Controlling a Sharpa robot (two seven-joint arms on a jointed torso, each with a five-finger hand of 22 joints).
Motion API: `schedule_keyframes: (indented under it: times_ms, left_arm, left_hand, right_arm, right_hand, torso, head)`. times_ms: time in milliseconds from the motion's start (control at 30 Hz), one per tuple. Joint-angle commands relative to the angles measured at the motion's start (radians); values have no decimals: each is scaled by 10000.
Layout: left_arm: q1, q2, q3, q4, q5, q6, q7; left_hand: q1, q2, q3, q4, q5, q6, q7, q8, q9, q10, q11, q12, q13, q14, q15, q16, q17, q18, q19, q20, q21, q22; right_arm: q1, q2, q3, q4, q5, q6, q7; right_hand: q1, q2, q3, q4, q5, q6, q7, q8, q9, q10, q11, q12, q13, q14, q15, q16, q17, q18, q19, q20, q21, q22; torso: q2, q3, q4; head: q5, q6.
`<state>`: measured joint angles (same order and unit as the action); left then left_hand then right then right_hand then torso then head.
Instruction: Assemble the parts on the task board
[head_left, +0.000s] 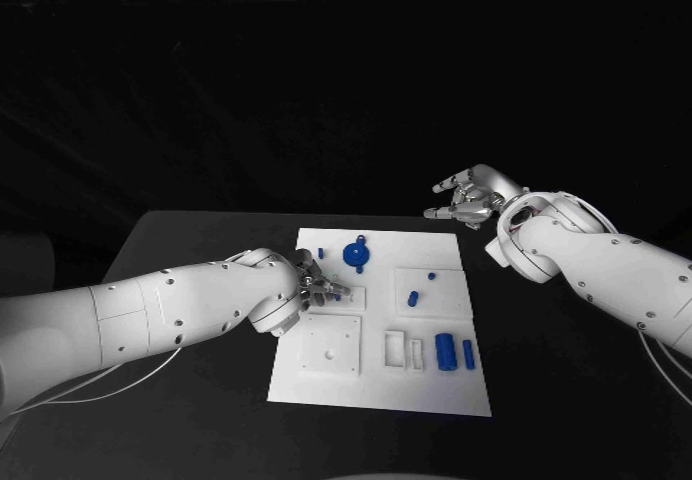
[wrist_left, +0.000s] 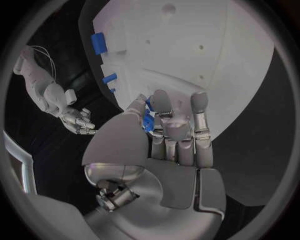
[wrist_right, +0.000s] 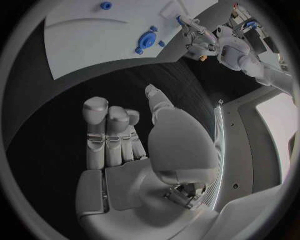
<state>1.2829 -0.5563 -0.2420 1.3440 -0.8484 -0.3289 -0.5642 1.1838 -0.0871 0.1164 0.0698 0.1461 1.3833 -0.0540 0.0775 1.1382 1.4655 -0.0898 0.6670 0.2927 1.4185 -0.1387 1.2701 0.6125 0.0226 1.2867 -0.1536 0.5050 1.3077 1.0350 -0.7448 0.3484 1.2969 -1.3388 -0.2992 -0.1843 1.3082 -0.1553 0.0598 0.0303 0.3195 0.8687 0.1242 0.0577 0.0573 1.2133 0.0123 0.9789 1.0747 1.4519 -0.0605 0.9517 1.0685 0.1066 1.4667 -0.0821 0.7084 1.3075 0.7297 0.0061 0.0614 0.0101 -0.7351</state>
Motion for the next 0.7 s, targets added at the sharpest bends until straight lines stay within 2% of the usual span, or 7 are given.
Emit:
schedule_keyframes:
  times_ms: [33,267,367,467,700]
  left_arm:
    - [-2,4,5,12,-108,108,17]
    - [-2,1,6,2,-126,116,14]
    - [-2,0,6,-12,-127,120,19]
    - [-2,8,6,-20,-126,118,30]
    - [-2,41,6,-21,-141,96,81]
  left_hand:
    - [0,-75,-2,46,-69,3,-49,-34,-4,494,23,39,-9,18,-24,-29,-1,-134,67,-18,-63,157]
    - [21,-50,31,92,-79,-11,-48,-41,1,495,24,28,-15,13,-22,-46,-36,-139,67,-19,-64,157]
    - [31,97,-47,-79,-77,-42,-40,-42,7,494,26,19,-18,17,-24,-55,-39,-140,67,-21,-73,156]
    - [38,141,-74,-169,-70,-72,-39,-54,-15,494,22,-7,-29,7,-22,-83,-84,-139,64,-18,-78,156]
    - [358,760,-271,-904,-65,-159,-4,-61,-177,495,33,-55,-40,1,-9,-117,-111,-128,54,-1,-112,157]
  right_arm:
    - [-2,7,5,1,7,126,46]
    - [-2,4,5,3,9,136,45]
    - [-2,6,5,13,10,148,45]
    - [-2,10,5,18,10,158,46]
    - [-3,14,5,27,10,169,50]
  right_hand:
    - [-69,29,-8,47,30,37,-9,-8,-1,-74,2,-17,-8,0,-9,-52,-2,156,532,26,-35,86]
    - [-69,29,-8,47,30,37,-9,-8,-1,-74,2,-17,-8,0,-9,-52,-2,156,532,26,-35,86]
    - [-72,38,-17,47,37,69,-12,-5,2,-72,1,-18,-12,-2,-10,-78,-21,155,532,25,-47,75]
    - [-76,55,-20,47,43,77,-13,-5,1,-70,0,-18,-13,-1,-11,-87,-24,155,532,24,-59,66]
    - [-92,61,-19,56,50,87,-12,-5,2,-64,0,-9,-6,0,-11,-86,-24,156,532,23,-61,63]
  torso:
    - [2,3,-7]
    - [0,7,-3]
    - [-1,8,-5]
    - [-1,9,-7]
    - [2,9,-7]
  head:
    - [5,-18]
    - [5,-22]
    - [3,-26]
    - [0,-29]
    - [-19,-31]
